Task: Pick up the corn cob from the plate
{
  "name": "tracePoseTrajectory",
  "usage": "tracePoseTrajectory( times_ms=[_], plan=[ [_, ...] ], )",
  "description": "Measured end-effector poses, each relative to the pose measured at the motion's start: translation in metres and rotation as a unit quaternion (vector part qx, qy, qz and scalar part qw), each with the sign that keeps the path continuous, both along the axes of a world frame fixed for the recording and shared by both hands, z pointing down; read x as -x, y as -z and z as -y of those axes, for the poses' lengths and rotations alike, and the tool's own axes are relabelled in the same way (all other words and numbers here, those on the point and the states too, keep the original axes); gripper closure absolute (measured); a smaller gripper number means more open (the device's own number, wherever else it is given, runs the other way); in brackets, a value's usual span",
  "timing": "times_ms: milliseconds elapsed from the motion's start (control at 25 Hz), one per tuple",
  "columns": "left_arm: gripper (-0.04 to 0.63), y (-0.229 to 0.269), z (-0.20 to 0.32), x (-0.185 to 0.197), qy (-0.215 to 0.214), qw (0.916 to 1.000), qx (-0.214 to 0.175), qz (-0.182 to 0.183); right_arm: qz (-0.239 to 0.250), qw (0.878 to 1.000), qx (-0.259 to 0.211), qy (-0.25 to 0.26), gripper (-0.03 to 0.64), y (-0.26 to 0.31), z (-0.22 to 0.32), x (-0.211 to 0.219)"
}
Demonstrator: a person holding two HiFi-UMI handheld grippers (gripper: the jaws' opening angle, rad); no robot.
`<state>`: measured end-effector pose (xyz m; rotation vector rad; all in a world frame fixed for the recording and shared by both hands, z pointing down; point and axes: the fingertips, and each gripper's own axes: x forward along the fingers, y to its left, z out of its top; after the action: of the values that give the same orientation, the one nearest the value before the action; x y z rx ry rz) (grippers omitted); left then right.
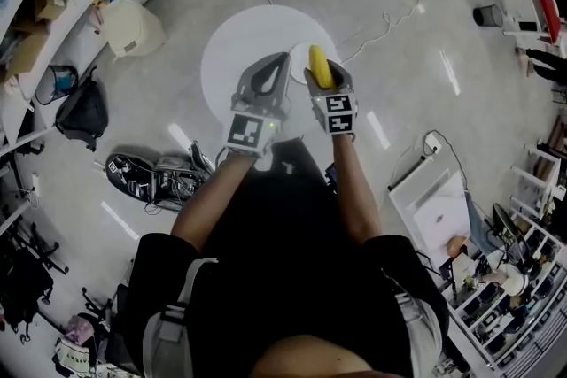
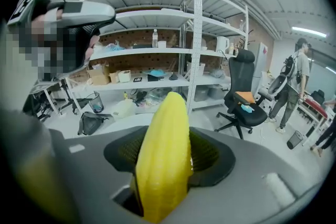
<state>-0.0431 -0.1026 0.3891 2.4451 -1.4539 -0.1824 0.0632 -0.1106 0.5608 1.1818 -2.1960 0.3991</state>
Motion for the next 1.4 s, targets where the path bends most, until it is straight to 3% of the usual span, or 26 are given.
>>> tracePoseTrajectory(
  times_ms=[280,720,1400],
  plan=[
    [0.595,0.014,-0.021,0.011,-0.016,0.9997,-0.016,-0.002,0.003,0.999,-0.023,-0.024,0.373,0.027,-0.024,0.008],
    [0.595,0.02,-0.041,0.02,-0.022,0.9996,-0.017,-0.004,0.066,0.994,-0.025,-0.085,0.373,0.053,-0.049,0.013],
    [0.595,0.045,-0.02,0.016,0.011,0.9976,-0.051,0.045,0.124,0.983,-0.108,-0.081,0.373,0.146,-0.023,0.0]
  ],
)
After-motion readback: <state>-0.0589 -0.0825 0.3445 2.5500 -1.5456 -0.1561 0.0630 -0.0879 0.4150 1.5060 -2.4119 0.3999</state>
